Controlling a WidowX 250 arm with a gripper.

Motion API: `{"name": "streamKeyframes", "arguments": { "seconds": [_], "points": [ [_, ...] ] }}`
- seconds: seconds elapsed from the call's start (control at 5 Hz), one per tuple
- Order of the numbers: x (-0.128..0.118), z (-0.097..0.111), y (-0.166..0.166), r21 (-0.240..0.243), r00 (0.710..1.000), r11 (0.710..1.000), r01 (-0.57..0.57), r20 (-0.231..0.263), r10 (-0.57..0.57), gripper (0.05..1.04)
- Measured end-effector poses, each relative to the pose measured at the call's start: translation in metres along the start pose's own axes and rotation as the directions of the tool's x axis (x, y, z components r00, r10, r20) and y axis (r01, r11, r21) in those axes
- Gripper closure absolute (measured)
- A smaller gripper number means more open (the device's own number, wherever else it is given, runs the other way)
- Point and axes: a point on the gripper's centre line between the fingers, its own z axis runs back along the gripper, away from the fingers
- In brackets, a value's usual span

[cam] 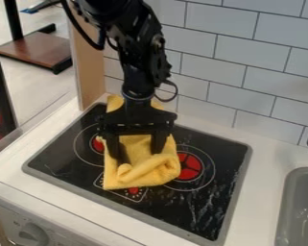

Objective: Move the cloth from top to bottom of burner

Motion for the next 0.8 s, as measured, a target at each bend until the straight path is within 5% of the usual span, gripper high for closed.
{"name": "streamKeyframes", "arguments": {
  "seconds": [0.8],
  "points": [
    [-0.022,-0.008,-0.004,-0.035,0.996,0.999,-0.019,-0.090,0.016,0.085]
  ]
}}
